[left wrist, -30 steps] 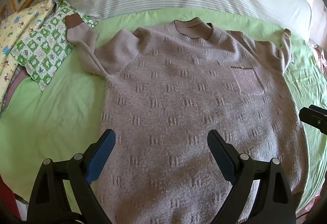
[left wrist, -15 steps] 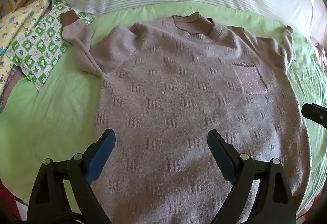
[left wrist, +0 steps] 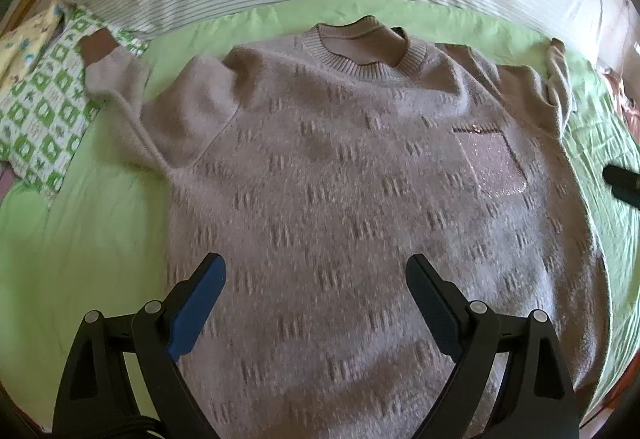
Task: Fold small clothes
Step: 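Move the right tool to the sweater's sleeve cuff and grasp it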
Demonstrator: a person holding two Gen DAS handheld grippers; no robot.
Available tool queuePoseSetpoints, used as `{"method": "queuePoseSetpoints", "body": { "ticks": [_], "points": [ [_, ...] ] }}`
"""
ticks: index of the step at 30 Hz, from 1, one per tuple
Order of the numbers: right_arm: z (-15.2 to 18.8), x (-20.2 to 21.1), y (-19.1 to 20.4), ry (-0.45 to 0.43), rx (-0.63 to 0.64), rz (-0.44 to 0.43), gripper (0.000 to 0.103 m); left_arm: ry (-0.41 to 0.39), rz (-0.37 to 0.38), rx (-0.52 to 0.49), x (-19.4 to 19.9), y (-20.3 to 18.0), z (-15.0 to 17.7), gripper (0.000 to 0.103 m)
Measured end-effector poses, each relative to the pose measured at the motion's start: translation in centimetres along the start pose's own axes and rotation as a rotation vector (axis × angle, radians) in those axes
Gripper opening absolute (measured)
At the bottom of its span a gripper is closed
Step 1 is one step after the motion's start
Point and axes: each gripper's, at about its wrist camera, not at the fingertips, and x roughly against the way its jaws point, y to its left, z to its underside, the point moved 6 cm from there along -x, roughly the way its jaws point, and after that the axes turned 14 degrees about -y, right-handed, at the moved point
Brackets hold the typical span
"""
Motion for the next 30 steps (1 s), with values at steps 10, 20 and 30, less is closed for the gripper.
{"method": "queuePoseSetpoints", "body": {
  "ticks": [10, 20, 30],
  "points": [
    [-10.0, -2.6, -9.0, -0.137, -0.126, 0.094, 0.087, 0.043, -0.008, 0.053, -3.3, -0.5, -2.3, 0.092],
    [-20.7, -9.2, -21.1, -0.191, -0.276, 0.207, 0.062, 0.039, -0.071, 0.129, -6.0, -1.8, -6.0, 0.092],
    [-24.8, -17.1, -26.2, -0.118, -0.306, 0.241, 0.025, 0.076, -0.099, 0.132, -8.1, -3.2, -6.0, 0.092]
  ]
}}
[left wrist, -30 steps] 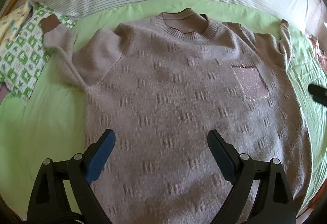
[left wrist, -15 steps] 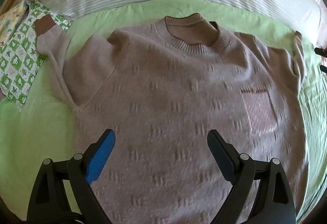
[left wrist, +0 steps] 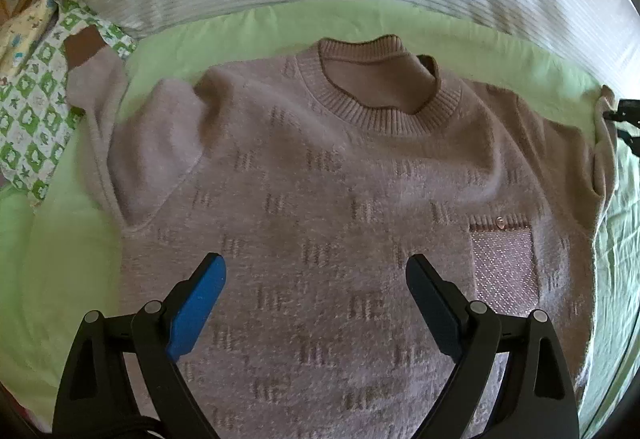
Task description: Fold small clothes
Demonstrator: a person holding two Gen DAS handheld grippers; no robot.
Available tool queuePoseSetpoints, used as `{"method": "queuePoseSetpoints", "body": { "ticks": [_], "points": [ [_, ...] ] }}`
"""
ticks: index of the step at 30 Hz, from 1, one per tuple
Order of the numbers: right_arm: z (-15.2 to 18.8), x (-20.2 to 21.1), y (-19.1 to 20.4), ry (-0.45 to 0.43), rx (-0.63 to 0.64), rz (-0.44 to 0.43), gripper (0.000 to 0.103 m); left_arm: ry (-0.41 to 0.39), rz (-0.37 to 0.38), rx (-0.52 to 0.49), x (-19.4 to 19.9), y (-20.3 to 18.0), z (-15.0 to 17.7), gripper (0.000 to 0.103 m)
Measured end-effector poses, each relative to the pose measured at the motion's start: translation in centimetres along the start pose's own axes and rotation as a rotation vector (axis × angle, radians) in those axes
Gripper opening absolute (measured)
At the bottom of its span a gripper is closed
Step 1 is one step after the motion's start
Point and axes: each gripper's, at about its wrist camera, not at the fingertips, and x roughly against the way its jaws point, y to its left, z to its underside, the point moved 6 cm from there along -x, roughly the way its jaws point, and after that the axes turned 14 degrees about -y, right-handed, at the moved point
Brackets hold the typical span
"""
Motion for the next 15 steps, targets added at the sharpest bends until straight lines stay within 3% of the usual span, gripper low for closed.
{"method": "queuePoseSetpoints", "body": {
  "ticks": [1, 2, 6, 12, 15],
  "points": [
    [-0.1, -0.4, 0.0, 0.004, -0.005, -0.011, 0.015, 0.003, 0.001, -0.003, -0.3, 0.0, 0.1, 0.092],
    [-0.3, -0.5, 0.3, 0.003, 0.005, -0.02, 0.011, 0.006, 0.004, -0.005, -0.5, 0.0, 0.2, 0.092],
    [-0.9, 2.2, 3.2, -0.069, 0.076, -0.117, 0.009, 0.012, 0.03, 0.011, -1.3, 0.5, 0.1, 0.092],
    [2.6, 11.3, 14.5, -0.129, 0.28, -0.443, 0.009, 0.0, 0.065, 0.054, -0.9, 2.3, -0.4, 0.092],
    [8.2, 16.0, 22.3, -0.082, 0.414, -0.674, 0.009, -0.011, 0.075, 0.074, -0.3, 3.9, -0.7, 0.092]
  ]
}}
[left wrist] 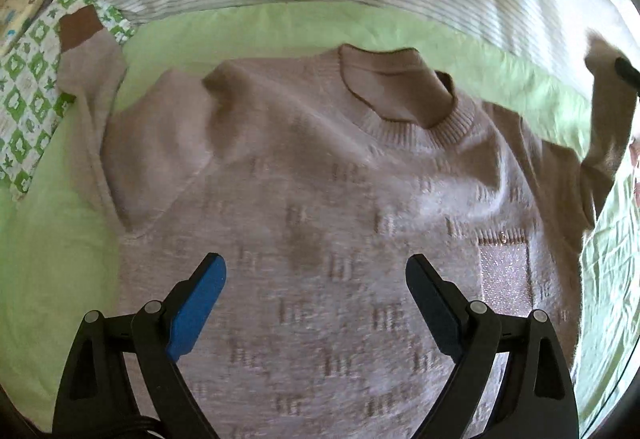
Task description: Fold small clothes
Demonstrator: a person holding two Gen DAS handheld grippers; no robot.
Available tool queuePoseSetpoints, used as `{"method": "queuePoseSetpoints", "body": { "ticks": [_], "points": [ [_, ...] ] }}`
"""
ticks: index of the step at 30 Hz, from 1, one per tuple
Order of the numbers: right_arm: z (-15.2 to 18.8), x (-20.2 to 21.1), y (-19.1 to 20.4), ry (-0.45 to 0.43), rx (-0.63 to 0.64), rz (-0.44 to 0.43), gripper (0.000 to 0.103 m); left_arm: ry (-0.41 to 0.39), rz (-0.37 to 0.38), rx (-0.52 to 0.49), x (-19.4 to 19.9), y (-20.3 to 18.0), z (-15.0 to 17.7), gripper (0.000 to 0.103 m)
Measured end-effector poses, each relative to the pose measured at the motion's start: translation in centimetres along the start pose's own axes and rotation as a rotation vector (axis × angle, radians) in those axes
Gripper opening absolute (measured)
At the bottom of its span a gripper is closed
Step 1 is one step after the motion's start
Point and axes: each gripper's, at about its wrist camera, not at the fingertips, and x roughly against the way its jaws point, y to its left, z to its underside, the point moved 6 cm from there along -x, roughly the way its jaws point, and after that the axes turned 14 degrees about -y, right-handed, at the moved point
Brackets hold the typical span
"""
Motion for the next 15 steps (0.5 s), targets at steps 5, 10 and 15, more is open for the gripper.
{"method": "queuePoseSetpoints", "body": {
  "ticks": [5, 10, 15],
  "points": [
    [7.1, -2.9, 11.3, 0.178, 0.136, -0.212, 0.045, 0.009, 0.016, 0.057, 0.0, 3.0, -0.2, 0.092],
    [11.8, -2.5, 10.9, 0.229, 0.043, -0.127, 0.073, 0.07, 0.057, 0.132, -1.2, 5.0, 0.6, 0.092],
    [12.2, 0.6, 7.4, 0.204, -0.055, -0.01, 0.073, 0.141, 0.093, 0.235, -4.1, 5.5, 1.3, 0.092]
  ]
}}
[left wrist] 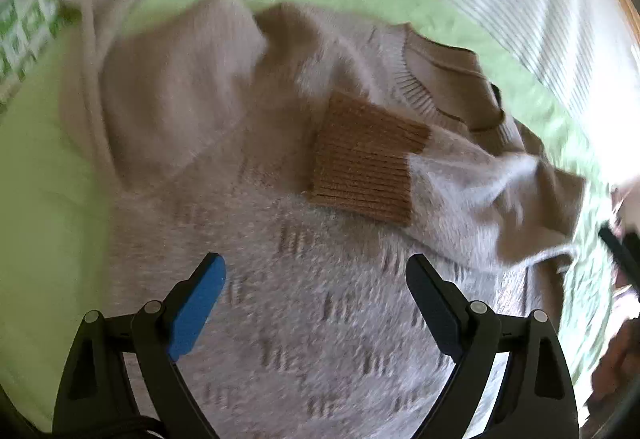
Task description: Fold small clothes
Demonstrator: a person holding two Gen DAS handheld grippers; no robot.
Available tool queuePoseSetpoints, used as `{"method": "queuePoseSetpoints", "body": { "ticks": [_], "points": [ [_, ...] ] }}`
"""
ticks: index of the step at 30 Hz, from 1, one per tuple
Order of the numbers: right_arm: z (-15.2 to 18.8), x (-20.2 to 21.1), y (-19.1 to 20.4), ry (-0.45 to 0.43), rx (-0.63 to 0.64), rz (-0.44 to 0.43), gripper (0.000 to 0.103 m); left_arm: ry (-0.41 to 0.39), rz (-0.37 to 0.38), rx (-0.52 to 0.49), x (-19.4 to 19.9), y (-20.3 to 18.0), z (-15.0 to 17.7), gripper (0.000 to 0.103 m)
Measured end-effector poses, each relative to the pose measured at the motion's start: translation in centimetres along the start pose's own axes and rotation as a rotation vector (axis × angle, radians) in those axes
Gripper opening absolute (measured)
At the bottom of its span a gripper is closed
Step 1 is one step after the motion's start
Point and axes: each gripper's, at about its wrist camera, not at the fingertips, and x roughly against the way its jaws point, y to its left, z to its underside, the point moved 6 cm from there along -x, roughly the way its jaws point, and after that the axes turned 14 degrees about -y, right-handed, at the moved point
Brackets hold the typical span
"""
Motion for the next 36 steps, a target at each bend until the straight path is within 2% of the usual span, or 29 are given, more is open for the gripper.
{"method": "queuePoseSetpoints", "body": {
  "ticks": [4, 8, 9, 10, 12, 13, 16, 18, 20, 22, 24, 27, 31, 32, 33, 34, 36],
  "points": [
    [0.5, 2.8, -2.1, -0.022, -0.027, 0.055, 0.073, 0.023, 0.013, 0.099, -2.9, 0.3, -1.1, 0.092],
    [0.5, 4.8, -4.4, -0.056, -0.085, 0.103, 0.073, -0.006, 0.022, 0.137, -4.9, -0.7, -2.9, 0.088],
    [0.6, 5.2, -5.1, -0.065, -0.102, 0.126, 0.073, -0.022, 0.039, 0.14, -5.0, -1.0, -3.3, 0.069],
    [0.7, 5.6, -5.8, -0.079, -0.126, 0.148, 0.073, -0.033, 0.06, 0.139, -5.0, -1.5, -3.6, 0.04],
    [0.8, 6.2, -7.1, -0.097, -0.17, 0.181, 0.073, -0.023, 0.12, 0.132, -4.7, -2.4, -3.9, 0.008],
    [0.8, 6.4, -7.8, -0.107, -0.194, 0.204, 0.073, -0.034, 0.153, 0.14, -3.8, -2.7, -4.2, 0.008],
    [0.5, 6.8, -9.7, -0.123, -0.227, 0.269, 0.073, -0.158, 0.249, 0.177, 1.1, -2.1, -5.5, 0.007],
    [0.2, 6.8, -10.5, -0.131, -0.238, 0.294, 0.073, -0.208, 0.212, 0.161, 2.7, -0.3, -5.5, 0.007],
    [-0.1, 6.3, -11.2, -0.128, -0.242, 0.315, 0.073, -0.198, 0.165, 0.163, 2.2, 2.1, -5.0, 0.007],
    [-0.3, 5.1, -11.7, -0.103, -0.226, 0.331, 0.073, -0.148, 0.156, 0.214, 0.9, 4.2, -4.0, 0.008],
    [-0.5, 3.6, -11.7, -0.08, -0.205, 0.326, 0.073, -0.132, 0.152, 0.232, 0.1, 4.7, -3.0, 0.008],
    [-0.5, 0.8, -11.7, -0.03, -0.166, 0.334, 0.073, -0.139, 0.148, 0.203, 0.2, 4.4, -2.3, 0.008],
    [0.6, -3.2, -12.6, 0.067, -0.141, 0.374, 0.073, -0.138, 0.137, 0.183, 0.4, 4.3, -1.7, 0.008],
    [1.2, -4.0, -12.7, 0.094, -0.148, 0.365, 0.065, -0.135, 0.136, 0.182, 0.2, 4.1, -1.7, 0.008],
    [1.8, -4.8, -12.7, 0.127, -0.15, 0.347, 0.029, -0.133, 0.135, 0.179, 0.2, 3.9, -1.8, 0.008],
    [2.3, -5.3, -12.7, 0.158, -0.134, 0.35, 0.007, -0.132, 0.14, 0.174, 0.1, 3.7, -1.9, 0.008],
    [1.5, -4.3, -12.5, 0.117, -0.097, 0.362, 0.008, -0.143, 0.164, 0.166, 0.7, 3.1, -2.3, 0.008]
  ]
}}
